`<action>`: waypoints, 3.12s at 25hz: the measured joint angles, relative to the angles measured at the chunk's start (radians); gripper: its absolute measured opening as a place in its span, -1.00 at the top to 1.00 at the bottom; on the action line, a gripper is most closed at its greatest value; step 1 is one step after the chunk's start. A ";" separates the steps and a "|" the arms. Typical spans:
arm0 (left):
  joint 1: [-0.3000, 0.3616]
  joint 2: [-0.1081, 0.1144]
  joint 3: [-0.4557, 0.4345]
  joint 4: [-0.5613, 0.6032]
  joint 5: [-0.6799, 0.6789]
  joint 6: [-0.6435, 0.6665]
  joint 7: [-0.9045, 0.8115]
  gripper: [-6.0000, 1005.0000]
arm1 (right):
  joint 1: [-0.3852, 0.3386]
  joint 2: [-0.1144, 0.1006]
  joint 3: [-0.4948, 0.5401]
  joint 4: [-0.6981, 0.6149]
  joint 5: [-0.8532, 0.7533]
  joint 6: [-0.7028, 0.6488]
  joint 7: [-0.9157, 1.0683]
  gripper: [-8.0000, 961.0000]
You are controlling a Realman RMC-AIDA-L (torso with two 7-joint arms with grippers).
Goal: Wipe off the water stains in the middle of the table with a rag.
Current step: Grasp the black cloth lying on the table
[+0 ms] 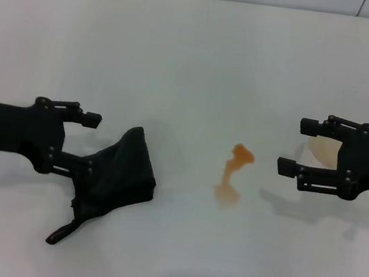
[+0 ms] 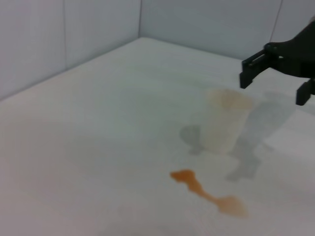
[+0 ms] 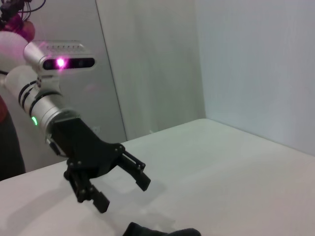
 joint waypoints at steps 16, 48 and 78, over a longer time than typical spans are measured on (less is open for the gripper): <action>-0.241 0.027 0.003 0.129 0.434 0.164 -0.373 -0.77 | 0.010 0.002 0.001 -0.023 0.019 -0.041 -0.001 -0.76; -0.321 -0.024 0.243 -0.033 0.423 -0.049 -0.405 -0.77 | 0.001 0.003 -0.008 -0.019 0.067 -0.090 -0.042 -0.75; -0.311 -0.026 0.245 -0.024 0.429 -0.096 -0.529 -0.77 | 0.004 0.003 -0.002 -0.020 0.066 -0.094 -0.052 -0.75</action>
